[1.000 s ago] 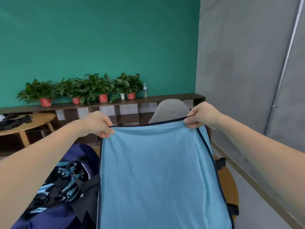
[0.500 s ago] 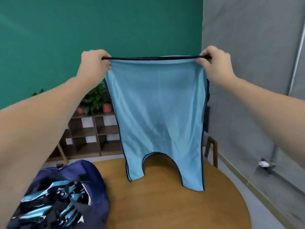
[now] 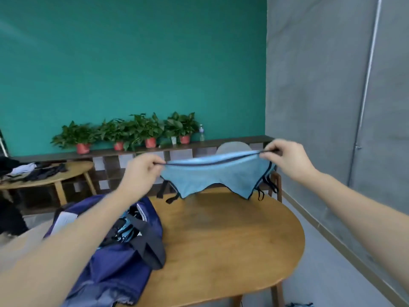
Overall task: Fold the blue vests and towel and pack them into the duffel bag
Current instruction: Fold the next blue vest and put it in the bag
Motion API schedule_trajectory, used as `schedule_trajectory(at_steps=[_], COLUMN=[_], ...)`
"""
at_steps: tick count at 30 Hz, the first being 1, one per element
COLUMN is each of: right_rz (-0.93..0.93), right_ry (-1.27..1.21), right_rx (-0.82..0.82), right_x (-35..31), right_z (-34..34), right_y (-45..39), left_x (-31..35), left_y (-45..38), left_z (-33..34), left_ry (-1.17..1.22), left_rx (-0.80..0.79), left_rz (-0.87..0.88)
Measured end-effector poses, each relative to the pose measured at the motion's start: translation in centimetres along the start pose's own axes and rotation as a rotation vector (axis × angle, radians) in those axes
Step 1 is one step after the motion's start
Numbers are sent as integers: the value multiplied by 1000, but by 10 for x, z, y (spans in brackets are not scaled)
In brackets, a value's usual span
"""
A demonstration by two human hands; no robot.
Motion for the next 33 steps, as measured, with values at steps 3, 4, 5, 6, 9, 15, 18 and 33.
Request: schedule_trajectory(at_steps=[3,4,5,6,9,15,18,33], right_rz=[158,213,265,312,402,420,394,320], right_ry=[-84,-123,-145,-147,-88,-15,4,163], right_rx=[-177,-234,-297,-365,-529,-606,-554,-523], right_x=[33,44,55,65,91,102,98,160], right_z=[39,51,62,73,97,102,88,134], right_y=[75,99,122,143,190,216,200,11], left_x=[-13,-17,-21,-26,-40,-40,-38,-97], left_y=[79,102,122,140,179,202,194,17], left_z=[59,77,95,110,142,163,164,189], left_ry=[65,78,84,83,94,305,456,425], left_rx=[-213,-292,-365,-423,-534,-650,-668,-284], left_rz=[-40,-46,-44,-47,-98,-170,-187,-262])
Point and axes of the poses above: each hand's wrist, its own y-axis away from the middle knuckle, its own z-axis out of the palm, x = y × z, the point moved 9 cm from there along -y, towards the middle knuckle, and after that the axes turned 9 degrees about -x, right-handed, at the moved point
